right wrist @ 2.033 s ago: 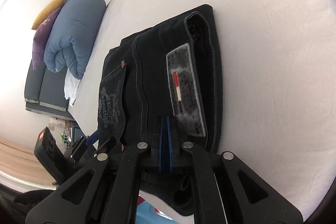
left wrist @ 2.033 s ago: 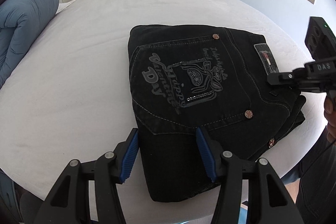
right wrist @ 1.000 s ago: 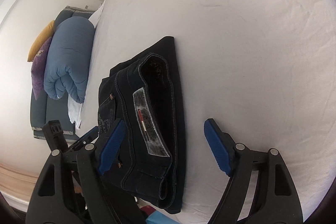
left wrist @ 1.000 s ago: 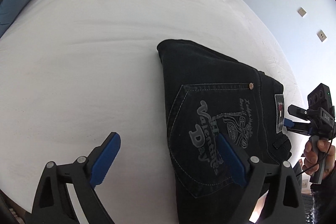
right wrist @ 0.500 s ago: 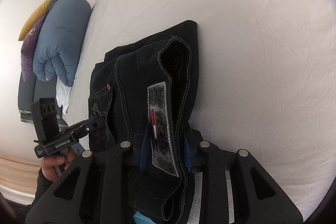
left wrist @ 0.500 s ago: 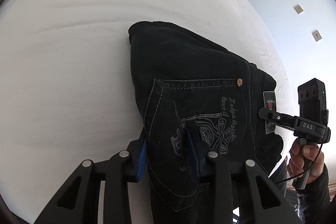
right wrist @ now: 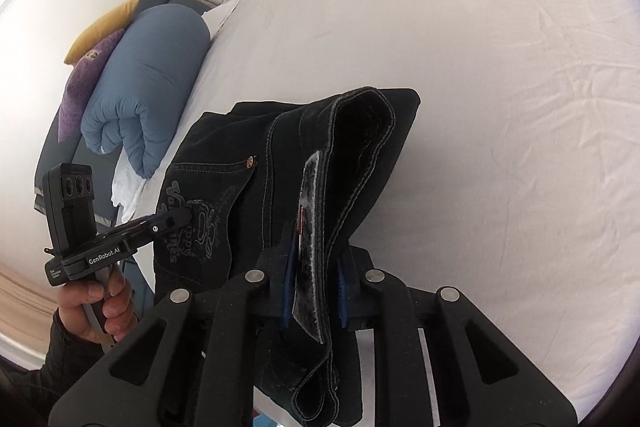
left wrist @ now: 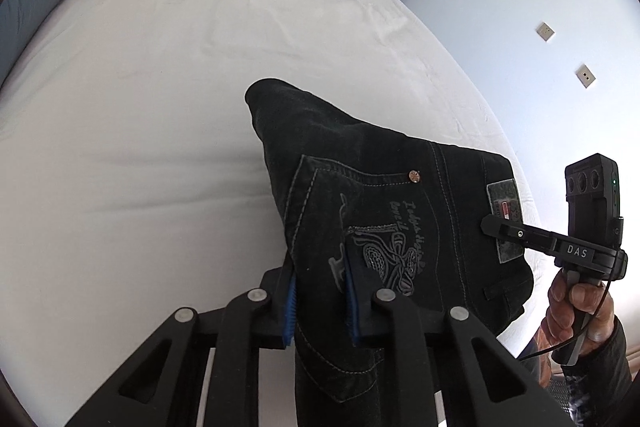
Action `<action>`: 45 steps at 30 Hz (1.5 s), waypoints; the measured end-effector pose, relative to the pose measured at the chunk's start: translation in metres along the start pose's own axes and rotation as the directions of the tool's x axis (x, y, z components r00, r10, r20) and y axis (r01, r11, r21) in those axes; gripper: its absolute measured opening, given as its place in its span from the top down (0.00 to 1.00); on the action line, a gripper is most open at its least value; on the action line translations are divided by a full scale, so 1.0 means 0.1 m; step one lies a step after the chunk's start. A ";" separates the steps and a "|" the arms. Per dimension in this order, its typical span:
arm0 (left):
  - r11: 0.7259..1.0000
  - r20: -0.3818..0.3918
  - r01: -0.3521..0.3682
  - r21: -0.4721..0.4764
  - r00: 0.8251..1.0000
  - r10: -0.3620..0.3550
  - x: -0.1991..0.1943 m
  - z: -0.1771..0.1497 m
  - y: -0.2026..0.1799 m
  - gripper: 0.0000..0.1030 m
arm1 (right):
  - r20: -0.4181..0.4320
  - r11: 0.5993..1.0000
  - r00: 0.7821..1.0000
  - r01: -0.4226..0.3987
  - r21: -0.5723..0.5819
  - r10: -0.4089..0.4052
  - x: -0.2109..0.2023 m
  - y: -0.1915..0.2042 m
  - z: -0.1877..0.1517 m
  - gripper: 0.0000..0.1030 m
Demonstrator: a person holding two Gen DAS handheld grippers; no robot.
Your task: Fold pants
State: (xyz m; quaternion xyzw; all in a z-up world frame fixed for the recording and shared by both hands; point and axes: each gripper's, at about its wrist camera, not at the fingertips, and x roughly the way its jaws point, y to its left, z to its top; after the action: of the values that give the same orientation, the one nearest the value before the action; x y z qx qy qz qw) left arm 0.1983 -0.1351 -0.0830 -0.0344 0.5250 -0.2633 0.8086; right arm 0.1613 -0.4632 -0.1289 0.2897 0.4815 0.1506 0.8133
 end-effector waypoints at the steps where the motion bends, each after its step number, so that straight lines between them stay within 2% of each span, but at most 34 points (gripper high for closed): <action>1: 1.000 -0.004 -0.002 0.003 1.000 0.002 0.09 0.07 0.01 0.80 | 0.003 1.000 1.000 -0.004 0.007 0.004 -0.01 -0.05 0.12 0.85; 7: 1.000 -0.057 -0.022 -0.011 0.998 0.021 0.71 0.27 0.11 0.78 | -0.034 0.999 0.999 0.024 0.037 -0.022 0.36 -0.36 0.58 0.85; 10: 0.999 -0.074 -0.034 -0.012 0.997 0.033 0.84 0.17 0.33 0.67 | -0.056 0.998 0.998 0.020 0.067 -0.016 0.59 -0.56 0.62 0.84; 12: 0.998 -0.063 -0.055 -0.004 0.996 0.055 0.91 0.16 0.37 0.54 | -0.055 0.995 0.998 -0.001 0.100 0.006 0.67 -0.71 0.59 0.75; 14: 0.997 -0.028 -0.075 -0.012 0.997 0.075 0.90 0.14 0.41 0.33 | -0.032 0.989 0.997 -0.064 0.136 0.069 0.72 -0.87 0.56 0.70; 16: 0.997 -0.003 -0.069 -0.030 0.998 0.069 0.86 0.11 0.45 0.26 | -0.001 0.975 0.992 -0.127 0.181 0.129 0.72 -0.98 0.54 0.64; 17: 0.997 0.000 -0.075 -0.033 0.997 0.075 0.83 0.09 0.43 0.26 | 0.013 0.972 0.991 -0.134 0.192 0.134 0.69 -0.98 0.53 0.58; 19: 0.993 0.039 -0.116 -0.021 0.992 0.117 0.66 0.00 0.40 0.25 | 0.044 0.974 0.994 -0.102 0.201 0.095 0.58 -0.97 0.52 0.50; 21: 0.983 0.113 -0.182 0.004 0.977 0.180 0.42 -0.13 0.34 0.11 | 0.085 0.978 0.996 -0.051 0.204 0.034 0.41 -0.90 0.45 0.36; 22: 0.977 0.163 -0.214 0.017 0.964 0.208 0.27 -0.18 0.28 0.00 | 0.111 0.981 0.994 -0.019 0.191 -0.002 0.29 -0.84 0.40 0.35; 24: 0.970 0.251 -0.238 0.040 0.942 0.221 0.02 -0.28 0.13 0.00 | 0.172 0.990 0.982 0.052 0.134 -0.075 0.03 -0.65 0.28 0.35; 26: 0.959 0.310 -0.273 0.072 0.920 0.238 -0.21 -0.42 -0.07 0.00 | 0.261 0.988 0.953 0.146 0.060 -0.156 -0.27 -0.38 0.12 0.35; 27: 0.950 0.347 -0.299 0.085 0.903 0.253 -0.33 -0.51 -0.18 0.00 | 0.314 0.979 0.929 0.204 0.017 -0.198 -0.41 -0.20 0.05 0.34; 29: 0.927 0.435 -0.363 0.096 0.853 0.289 -0.54 -0.62 -0.45 0.00 | 0.426 0.949 0.869 0.307 -0.066 -0.252 -0.68 0.17 -0.13 0.31; 31: 0.892 0.515 -0.446 0.079 0.784 0.347 -0.78 -0.75 -0.70 0.00 | 0.551 0.912 0.790 0.394 -0.117 -0.271 -0.93 0.55 -0.33 0.22; 32: 0.878 0.549 -0.475 0.067 0.752 0.365 -0.91 -0.79 -0.82 0.00 | 0.613 0.897 0.745 0.422 -0.128 -0.263 -1.06 0.71 -0.42 0.13; 33: 0.875 0.579 -0.480 0.057 0.730 0.363 -1.09 -0.87 -0.86 0.00 | 0.678 0.884 0.692 0.447 -0.134 -0.248 -1.21 0.85 -0.54 0.04; 34: 0.881 0.610 -0.470 0.042 0.711 0.350 -1.28 -0.93 -0.92 0.00 | 0.733 0.871 0.640 0.472 -0.136 -0.232 -1.34 0.98 -0.64 0.01; 36: 0.901 0.644 -0.433 0.012 0.693 0.324 -1.62 -1.06 -1.02 0.00 | 0.816 0.835 0.542 0.530 -0.146 -0.201 -1.57 1.26 -0.84 0.00; 37: 0.910 0.659 -0.415 0.001 0.685 0.311 -1.83 -1.15 -1.05 0.00 | 0.837 0.818 0.514 0.553 -0.157 -0.188 -1.67 1.38 -0.92 0.00; 38: 0.916 0.672 -0.401 -0.001 0.678 0.298 -1.96 -1.19 -1.09 0.00 | 0.847 0.808 0.504 0.563 -0.173 -0.169 -1.75 1.49 -0.97 0.00; 40: 0.923 0.705 -0.386 -0.008 0.652 0.279 -2.23 -1.28 -1.16 0.00 | 0.849 0.801 0.502 0.570 -0.182 -0.165 -1.90 1.66 -1.04 0.00; 41: 0.909 0.717 -0.417 0.005 0.635 0.287 -2.31 -1.29 -1.22 0.00 | 0.851 0.797 0.490 0.582 -0.158 -0.190 -1.96 1.75 -1.10 0.00; 43: 0.879 0.724 -0.476 0.038 0.620 0.304 -2.43 -1.32 -1.32 0.00 | 0.858 0.796 0.469 0.591 -0.126 -0.212 -2.10 1.88 -1.19 0.00; 44: 0.875 0.727 -0.482 0.050 0.618 0.299 -2.48 -1.33 -1.35 0.00 | 0.855 0.805 0.478 0.578 -0.135 -0.200 -2.15 1.93 -1.22 0.00; 45: 0.878 0.723 -0.475 0.053 0.625 0.295 -2.52 -1.33 -1.36 0.00 | 0.845 0.813 0.500 0.563 -0.149 -0.191 -2.19 1.99 -1.27 0.00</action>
State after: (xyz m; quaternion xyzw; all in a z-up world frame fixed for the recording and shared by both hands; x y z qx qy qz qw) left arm -0.0485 -0.1062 0.1128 0.0806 0.1412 -0.1112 0.9804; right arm -0.0500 -0.3800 0.0992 0.0340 0.0749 -0.0853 0.9930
